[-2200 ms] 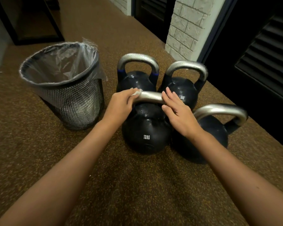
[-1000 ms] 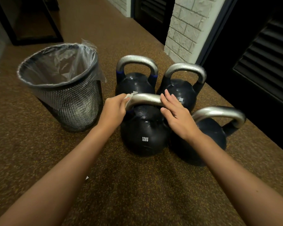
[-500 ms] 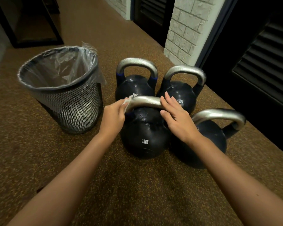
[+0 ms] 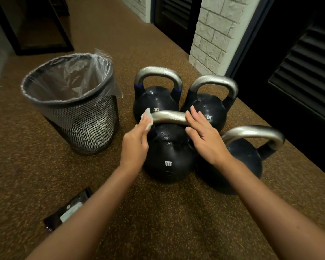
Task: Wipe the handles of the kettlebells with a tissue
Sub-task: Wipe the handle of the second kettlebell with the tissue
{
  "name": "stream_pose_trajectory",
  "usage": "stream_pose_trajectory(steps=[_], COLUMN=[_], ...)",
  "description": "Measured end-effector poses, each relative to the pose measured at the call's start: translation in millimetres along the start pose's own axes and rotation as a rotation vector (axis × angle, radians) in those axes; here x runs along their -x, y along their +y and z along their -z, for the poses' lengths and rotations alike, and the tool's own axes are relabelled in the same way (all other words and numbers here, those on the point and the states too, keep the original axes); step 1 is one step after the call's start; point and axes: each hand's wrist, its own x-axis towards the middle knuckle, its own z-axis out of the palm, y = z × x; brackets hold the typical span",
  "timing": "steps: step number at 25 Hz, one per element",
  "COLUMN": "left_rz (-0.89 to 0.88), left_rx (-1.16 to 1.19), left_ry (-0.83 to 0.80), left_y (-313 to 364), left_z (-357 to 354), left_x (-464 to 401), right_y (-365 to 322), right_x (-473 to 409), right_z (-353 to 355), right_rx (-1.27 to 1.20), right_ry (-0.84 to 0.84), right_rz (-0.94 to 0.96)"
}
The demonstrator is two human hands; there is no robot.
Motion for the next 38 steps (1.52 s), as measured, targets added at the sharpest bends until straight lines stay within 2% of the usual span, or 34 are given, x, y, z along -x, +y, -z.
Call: stream_pose_trajectory(steps=[3, 9, 14, 20, 23, 28, 30, 38], left_rz=[0.001, -0.016, -0.159, -0.158, -0.144, -0.245, -0.225, 0.048], left_rx=[0.003, -0.128, -0.242, -0.241, -0.237, -0.127, -0.082, 0.14], left_ry=[0.048, 0.045, 0.026, -0.037, -0.01, 0.031, 0.027, 0.075], left_y=[-5.5, -16.8, -18.8, -47.5, -37.3, -11.5, -13.6, -11.6], left_z=[-17.0, -32.4, -31.8, -28.5, -28.0, -24.8, -23.1, -7.4], left_x=[23.9, 24.8, 22.6, 26.9, 25.0, 8.2, 6.7, 3.1], right_y=[0.2, 0.3, -1.4, -2.4, -1.5, -0.5, -0.6, -1.0], right_x=[0.0, 0.2, 0.7, 0.8, 0.6, -0.2, 0.1, 0.5], right_z=[-1.1, -0.8, -1.7, -0.5, -1.9, -1.4, -0.6, -1.3], right_rx=[0.006, 0.004, 0.004, 0.013, 0.021, 0.032, 0.023, 0.018], right_ry=[0.003, 0.006, 0.007, 0.005, 0.006, 0.001, -0.002, 0.004], right_rz=[0.004, -0.003, -0.008, -0.002, 0.0, -0.004, -0.005, 0.0])
